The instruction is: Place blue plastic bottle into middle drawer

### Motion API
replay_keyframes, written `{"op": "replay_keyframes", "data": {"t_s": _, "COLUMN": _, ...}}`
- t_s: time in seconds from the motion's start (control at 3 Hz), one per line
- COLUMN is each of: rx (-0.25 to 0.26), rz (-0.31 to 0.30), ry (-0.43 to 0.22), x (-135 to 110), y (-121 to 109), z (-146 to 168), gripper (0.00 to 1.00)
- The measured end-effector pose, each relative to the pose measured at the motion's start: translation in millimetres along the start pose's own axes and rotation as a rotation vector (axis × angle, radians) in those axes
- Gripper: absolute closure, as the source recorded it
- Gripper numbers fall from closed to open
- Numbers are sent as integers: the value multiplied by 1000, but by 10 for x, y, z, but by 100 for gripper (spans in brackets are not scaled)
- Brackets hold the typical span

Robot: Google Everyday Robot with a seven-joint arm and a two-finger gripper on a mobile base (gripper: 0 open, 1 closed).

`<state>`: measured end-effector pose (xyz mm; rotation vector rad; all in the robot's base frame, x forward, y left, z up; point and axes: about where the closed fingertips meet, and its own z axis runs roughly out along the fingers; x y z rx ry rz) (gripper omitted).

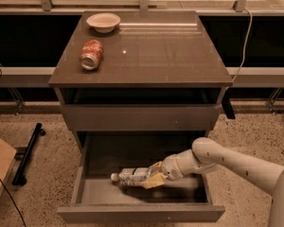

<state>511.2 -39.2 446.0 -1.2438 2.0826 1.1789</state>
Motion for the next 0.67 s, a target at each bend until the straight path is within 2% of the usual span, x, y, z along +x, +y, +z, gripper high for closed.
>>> {"op": "replay_keyframes", "data": {"t_s": 0.33, "rx": 2, "rz": 40, "ry": 2, "x": 131, "y": -72, "z": 109, "gripper": 4}}
{"op": "replay_keyframes", "data": {"t_s": 0.67, "rx": 25, "rz": 69, "ry": -12, "x": 196, "y": -82, "z": 136, "gripper": 0}}
